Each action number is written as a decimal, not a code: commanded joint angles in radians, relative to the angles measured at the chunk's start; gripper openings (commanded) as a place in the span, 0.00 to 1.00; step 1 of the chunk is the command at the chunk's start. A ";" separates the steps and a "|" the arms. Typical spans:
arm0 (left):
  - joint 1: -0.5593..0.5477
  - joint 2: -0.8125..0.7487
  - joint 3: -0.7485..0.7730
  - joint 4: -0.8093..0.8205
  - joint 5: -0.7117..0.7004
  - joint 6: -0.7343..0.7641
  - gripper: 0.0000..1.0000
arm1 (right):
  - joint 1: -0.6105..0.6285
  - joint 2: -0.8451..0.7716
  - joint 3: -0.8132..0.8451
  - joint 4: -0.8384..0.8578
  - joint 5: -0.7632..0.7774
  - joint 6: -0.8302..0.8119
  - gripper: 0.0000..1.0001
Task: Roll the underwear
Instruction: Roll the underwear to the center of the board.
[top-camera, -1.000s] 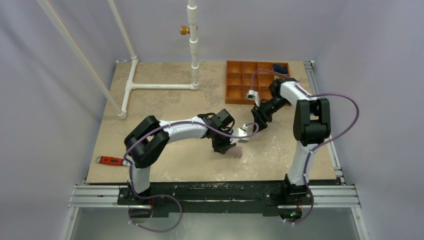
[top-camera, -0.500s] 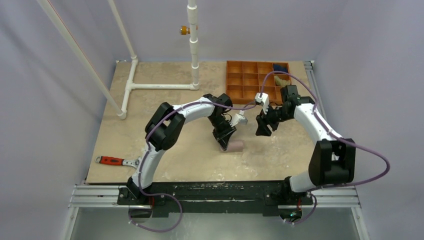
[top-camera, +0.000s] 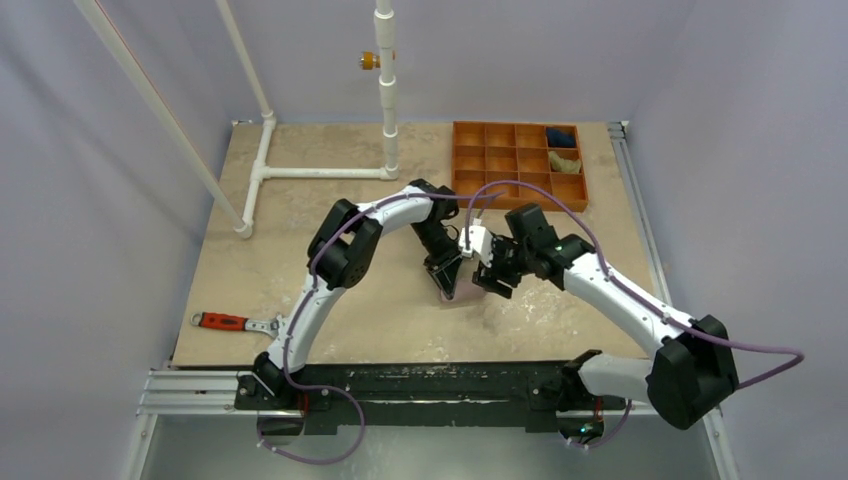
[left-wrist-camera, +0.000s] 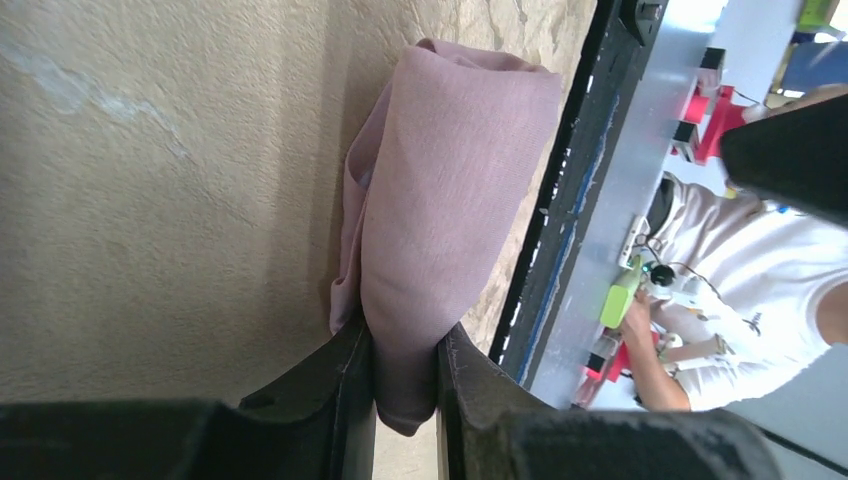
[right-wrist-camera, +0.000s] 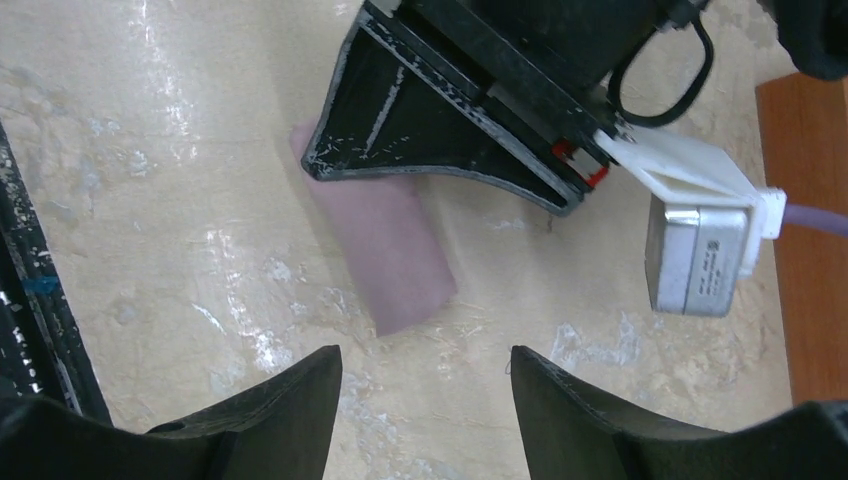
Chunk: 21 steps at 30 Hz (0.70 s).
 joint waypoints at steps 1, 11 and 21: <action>-0.010 0.101 -0.011 0.006 -0.159 0.056 0.00 | 0.109 0.027 -0.028 0.118 0.152 0.028 0.62; -0.007 0.147 0.026 -0.057 -0.098 0.056 0.00 | 0.334 0.143 -0.055 0.208 0.277 0.023 0.62; 0.009 0.187 0.052 -0.107 -0.011 0.039 0.00 | 0.425 0.227 -0.075 0.248 0.309 0.031 0.62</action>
